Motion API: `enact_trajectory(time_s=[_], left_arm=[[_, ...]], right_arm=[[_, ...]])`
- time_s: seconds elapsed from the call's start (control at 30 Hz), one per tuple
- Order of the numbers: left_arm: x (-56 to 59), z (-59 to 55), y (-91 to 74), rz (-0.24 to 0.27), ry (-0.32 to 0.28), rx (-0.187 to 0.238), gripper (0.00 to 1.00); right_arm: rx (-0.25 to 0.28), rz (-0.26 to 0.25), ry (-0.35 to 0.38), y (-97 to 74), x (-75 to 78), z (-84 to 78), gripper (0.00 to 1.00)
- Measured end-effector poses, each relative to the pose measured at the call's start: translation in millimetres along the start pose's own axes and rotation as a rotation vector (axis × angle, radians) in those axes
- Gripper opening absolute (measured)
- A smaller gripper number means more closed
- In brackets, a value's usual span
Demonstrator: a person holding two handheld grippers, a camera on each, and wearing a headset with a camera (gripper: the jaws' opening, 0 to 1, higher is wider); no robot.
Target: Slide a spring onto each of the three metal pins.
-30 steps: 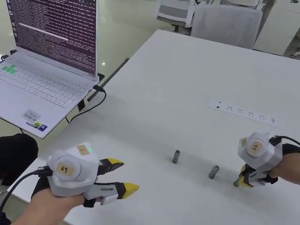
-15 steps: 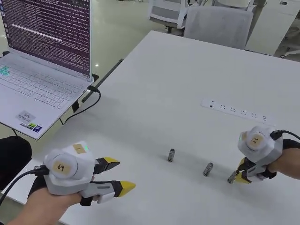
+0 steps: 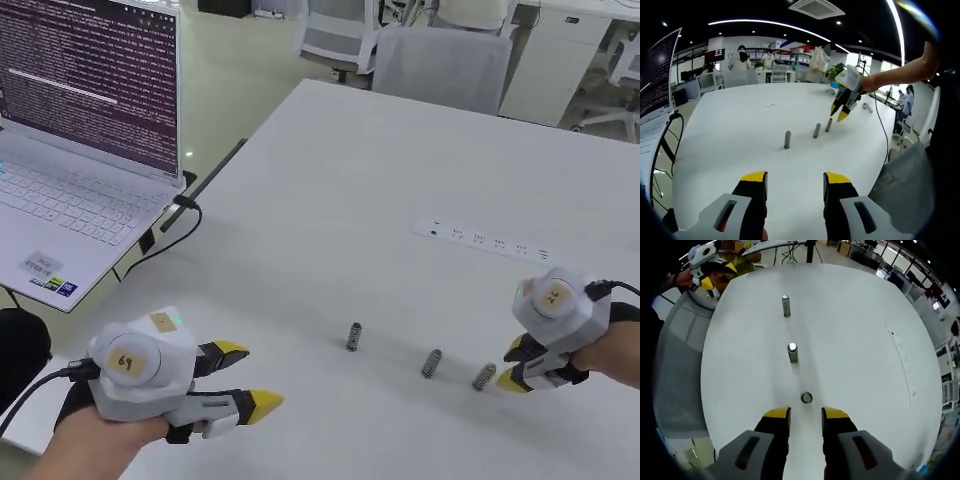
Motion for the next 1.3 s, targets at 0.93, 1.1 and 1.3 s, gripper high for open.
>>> enact_trajectory(time_s=[0.93,1.1,1.3], left_arm=[[13.3,5.7,3.6,-0.035,0.024,-0.001,0.39],[14.6,6.6,2.8,-0.037,0.024,0.0,0.39],[16.1,7.8,2.8,-0.041,0.027,0.001,0.39]], right_arm=[[0.145,-0.021,0.407,-35.3,-41.4,-31.0,0.33],[0.175,-0.039,0.44,-42.9,-46.4,-33.4,0.35],[0.24,-0.068,0.515,-55.1,-50.0,-33.6,0.37]])
Point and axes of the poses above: the centre of the closed fingertips' face, and the gripper's own axes: y roughly forward along the fingers, x roughly to its right, z roughly out of its top, the point moved 1 cm from there along -y, roughly backward along the fingers, and after that the axes turned 13 degrees about -z, right-handed, at the moved point
